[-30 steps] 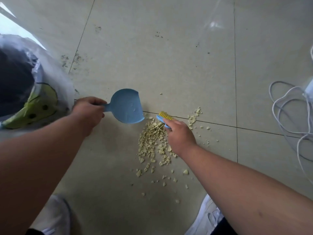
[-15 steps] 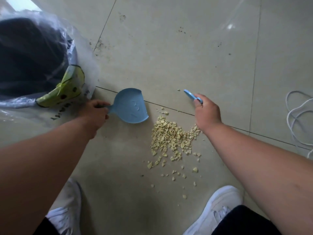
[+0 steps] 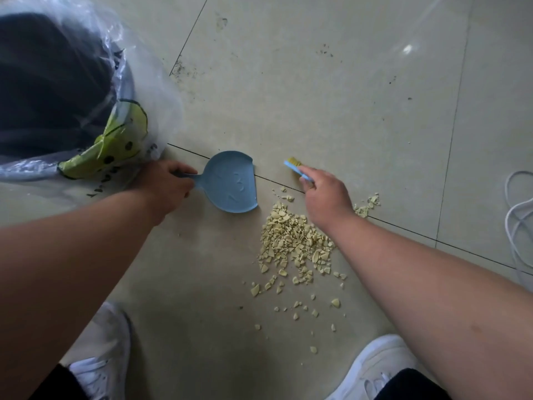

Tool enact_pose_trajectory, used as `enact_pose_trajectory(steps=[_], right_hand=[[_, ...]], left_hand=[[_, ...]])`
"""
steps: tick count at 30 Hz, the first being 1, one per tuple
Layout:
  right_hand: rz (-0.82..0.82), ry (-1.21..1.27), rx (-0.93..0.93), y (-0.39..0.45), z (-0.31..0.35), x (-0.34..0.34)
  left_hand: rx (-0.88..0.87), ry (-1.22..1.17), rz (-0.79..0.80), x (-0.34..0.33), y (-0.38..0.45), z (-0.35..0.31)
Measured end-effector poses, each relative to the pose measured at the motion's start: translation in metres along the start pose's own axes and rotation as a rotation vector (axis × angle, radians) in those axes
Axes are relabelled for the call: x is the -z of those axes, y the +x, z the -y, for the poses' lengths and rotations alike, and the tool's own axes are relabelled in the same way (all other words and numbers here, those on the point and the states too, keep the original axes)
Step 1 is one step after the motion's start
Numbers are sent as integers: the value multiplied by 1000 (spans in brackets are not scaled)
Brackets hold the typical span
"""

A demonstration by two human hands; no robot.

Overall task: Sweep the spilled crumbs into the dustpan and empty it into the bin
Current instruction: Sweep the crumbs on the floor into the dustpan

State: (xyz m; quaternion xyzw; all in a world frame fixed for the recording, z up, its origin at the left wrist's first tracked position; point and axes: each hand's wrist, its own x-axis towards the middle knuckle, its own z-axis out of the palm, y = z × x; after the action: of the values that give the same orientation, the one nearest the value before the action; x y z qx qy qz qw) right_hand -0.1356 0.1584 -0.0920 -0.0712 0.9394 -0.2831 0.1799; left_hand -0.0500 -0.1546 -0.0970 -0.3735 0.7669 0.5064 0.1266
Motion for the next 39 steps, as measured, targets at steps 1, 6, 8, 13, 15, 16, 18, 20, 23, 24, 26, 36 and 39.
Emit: enact_pose_trajectory(steps=[1,6,8,13,15,16,18,20,23,24,26,36,39], right_hand=[[45,-16,22,-10,3,-5],[218,-108,113,-60,5,-28],[237,-105,154,-77,3,-29],[55,54,63,-83,-8,-9],[-50,116,-6,-77,-19,9],[-104,132,-41,-72,-27,19],[-212,136,-106,-64,-45,42],[-294,138,-179,-57,-67,63],[-357,124,-269,-54,-102,86],[-367,123,-301,-54,-114,91],[-372,109,-361,-55,-134,98],[-369,62,-419,-61,-159,76],[-362,64,-406,-61,-141,62]], left_hand=[[-7,9,6,-1,-2,-1],[-37,67,11,-2,-13,-4],[-38,98,15,-2,-15,-6],[-44,120,31,-12,-13,-29],[-68,119,36,-20,-11,-46],[-86,116,40,-26,-11,-55],[-129,108,53,-41,-12,-76],[-158,107,69,-58,-12,-95],[-177,119,88,-81,-11,-118],[-177,118,95,-88,-11,-124],[-180,121,110,-100,-11,-134],[-122,145,120,-126,-5,-141],[-116,160,92,-125,-6,-137]])
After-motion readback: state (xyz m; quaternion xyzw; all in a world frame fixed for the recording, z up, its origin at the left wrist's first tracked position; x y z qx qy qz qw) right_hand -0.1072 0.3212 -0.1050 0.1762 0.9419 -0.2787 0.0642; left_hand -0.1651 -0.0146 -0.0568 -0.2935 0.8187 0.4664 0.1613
